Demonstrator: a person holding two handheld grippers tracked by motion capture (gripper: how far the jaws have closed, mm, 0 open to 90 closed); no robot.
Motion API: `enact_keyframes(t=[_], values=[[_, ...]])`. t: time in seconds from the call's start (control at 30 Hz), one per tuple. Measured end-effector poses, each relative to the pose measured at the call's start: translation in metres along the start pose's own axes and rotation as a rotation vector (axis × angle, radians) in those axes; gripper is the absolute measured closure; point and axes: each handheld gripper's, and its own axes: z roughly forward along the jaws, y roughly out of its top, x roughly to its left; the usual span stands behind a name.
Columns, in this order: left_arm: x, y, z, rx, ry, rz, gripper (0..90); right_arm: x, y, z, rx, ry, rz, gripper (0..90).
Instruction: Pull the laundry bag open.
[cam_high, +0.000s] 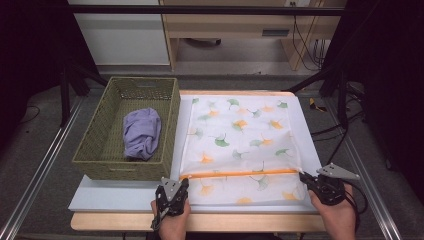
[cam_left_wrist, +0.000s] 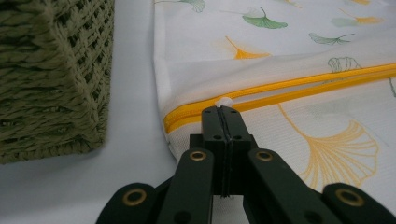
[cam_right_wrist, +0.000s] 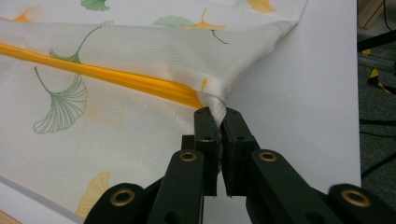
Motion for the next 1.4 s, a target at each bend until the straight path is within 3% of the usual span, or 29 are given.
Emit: enact_keyframes(t=[1.1,1.4], values=[[0.003,-0.003,-0.001,-0.002,0.023,-0.01,89.7,-0.003,-0.002,0.005,0.04,-0.021,0.012,86.6],[0.001,-0.004,0.001,0.0,-0.004,-0.009,89.6,-0.008,-0.005,0.011,0.062,-0.028,0.023,86.4]])
